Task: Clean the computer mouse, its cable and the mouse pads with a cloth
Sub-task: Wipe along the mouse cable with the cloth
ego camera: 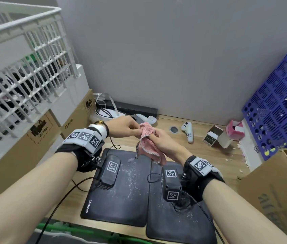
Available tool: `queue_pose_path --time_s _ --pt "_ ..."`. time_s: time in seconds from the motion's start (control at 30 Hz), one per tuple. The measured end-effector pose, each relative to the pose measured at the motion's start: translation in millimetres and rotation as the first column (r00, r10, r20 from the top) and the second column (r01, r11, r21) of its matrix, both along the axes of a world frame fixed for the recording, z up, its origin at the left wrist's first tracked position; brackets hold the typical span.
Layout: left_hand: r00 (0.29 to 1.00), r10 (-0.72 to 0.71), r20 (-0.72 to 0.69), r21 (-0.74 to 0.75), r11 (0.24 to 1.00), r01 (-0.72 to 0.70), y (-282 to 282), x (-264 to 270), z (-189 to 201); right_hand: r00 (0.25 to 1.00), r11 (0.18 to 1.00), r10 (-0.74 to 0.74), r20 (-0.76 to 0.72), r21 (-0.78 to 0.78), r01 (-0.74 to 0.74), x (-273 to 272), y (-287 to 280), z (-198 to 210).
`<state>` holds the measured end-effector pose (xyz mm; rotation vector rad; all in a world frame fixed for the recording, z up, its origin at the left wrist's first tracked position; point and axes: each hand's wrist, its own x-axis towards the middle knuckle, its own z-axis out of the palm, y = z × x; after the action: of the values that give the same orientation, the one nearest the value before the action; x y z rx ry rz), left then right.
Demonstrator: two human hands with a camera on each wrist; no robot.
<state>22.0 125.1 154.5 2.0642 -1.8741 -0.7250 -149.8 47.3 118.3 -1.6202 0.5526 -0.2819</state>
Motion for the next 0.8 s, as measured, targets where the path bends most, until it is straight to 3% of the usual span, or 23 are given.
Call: queue_pose_path --time_s 0.27,0.37,0.47,0.63,0.8 --pt "0.992 0.096 -0.079 -0.101 0.99 -0.104 3.7 1.6 -5.6 0.998 0.99 0.029 0.059 0.134 -0.037 -3.1 -4.3 -3.0" --pt "0.978 0.185 -0.101 -0.166 0.966 -0.2 2.7 4.0 -7.0 0.995 0.995 -0.099 0.025 -0.027 0.1 -3.7 -10.2 -6.8" --pt "0.969 0.23 -0.095 -0.21 0.946 -0.245 3.5 4.2 -2.7 0.98 0.981 -0.196 0.039 0.013 0.195 -5.8 -15.3 -10.5" --pt "0.973 0.226 -0.054 -0.23 0.945 -0.233 -2.3 -5.2 -7.3 0.997 0.997 -0.045 0.055 0.07 0.041 -4.9 -12.1 -2.7" --pt "0.958 0.287 -0.022 -0.299 0.912 -0.28 -1.3 -15.4 -17.2 0.987 0.904 0.072 0.146 0.409 -0.126 -12.5 -14.6 -4.1"
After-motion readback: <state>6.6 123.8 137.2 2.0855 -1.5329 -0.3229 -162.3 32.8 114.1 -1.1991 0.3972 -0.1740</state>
